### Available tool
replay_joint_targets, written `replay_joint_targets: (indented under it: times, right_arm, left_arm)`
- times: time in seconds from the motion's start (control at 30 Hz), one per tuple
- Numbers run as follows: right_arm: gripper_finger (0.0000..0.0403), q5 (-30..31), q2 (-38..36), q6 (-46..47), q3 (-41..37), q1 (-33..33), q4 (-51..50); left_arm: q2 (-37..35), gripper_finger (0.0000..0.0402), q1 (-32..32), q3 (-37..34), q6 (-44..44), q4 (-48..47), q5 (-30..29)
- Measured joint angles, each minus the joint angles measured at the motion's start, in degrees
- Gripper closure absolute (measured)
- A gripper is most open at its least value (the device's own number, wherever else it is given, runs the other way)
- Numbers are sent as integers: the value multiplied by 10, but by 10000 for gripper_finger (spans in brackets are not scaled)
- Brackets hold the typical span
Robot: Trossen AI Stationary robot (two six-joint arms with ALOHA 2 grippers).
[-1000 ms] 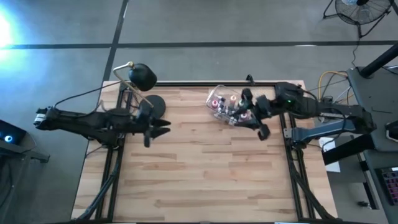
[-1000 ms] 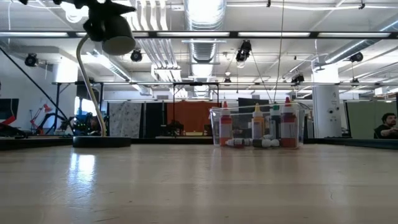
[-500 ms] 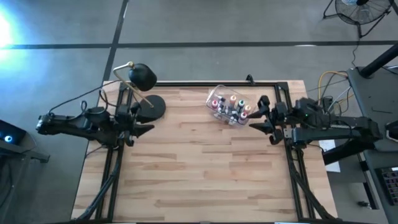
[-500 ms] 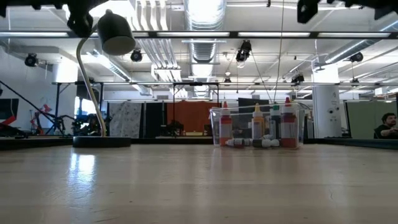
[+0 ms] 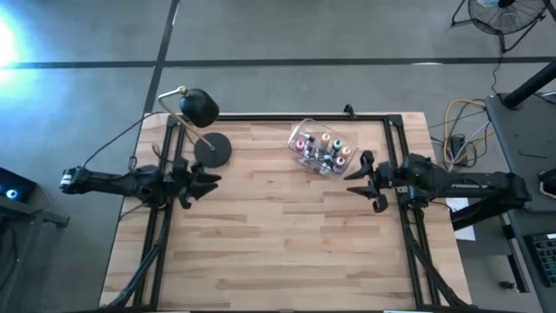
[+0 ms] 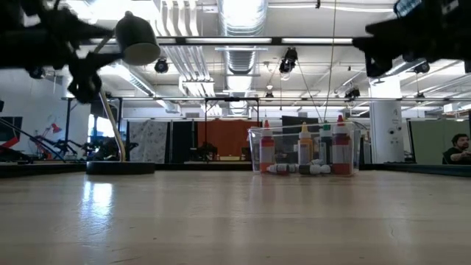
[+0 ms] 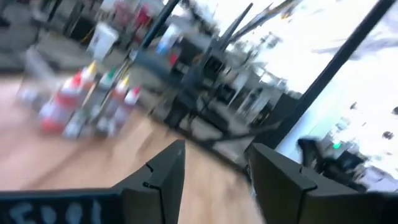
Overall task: Pick & Place food coloring
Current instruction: Return to Home Position
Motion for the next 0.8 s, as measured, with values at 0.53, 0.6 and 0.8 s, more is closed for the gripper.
replay_joint_targets:
  times: [0.53,0.6,0.8]
  right_arm:
    - [248,15,-62,-2,-91,10,-145]
    - [248,15,-84,-2,-90,14,-140]
    - [248,15,-186,-2,-91,38,-142]
  left_arm:
    - [-84,252,-1,-26,-7,-127,24]
    - [-108,252,0,-26,-7,-122,21]
    - [-123,252,1,-26,-7,-105,21]
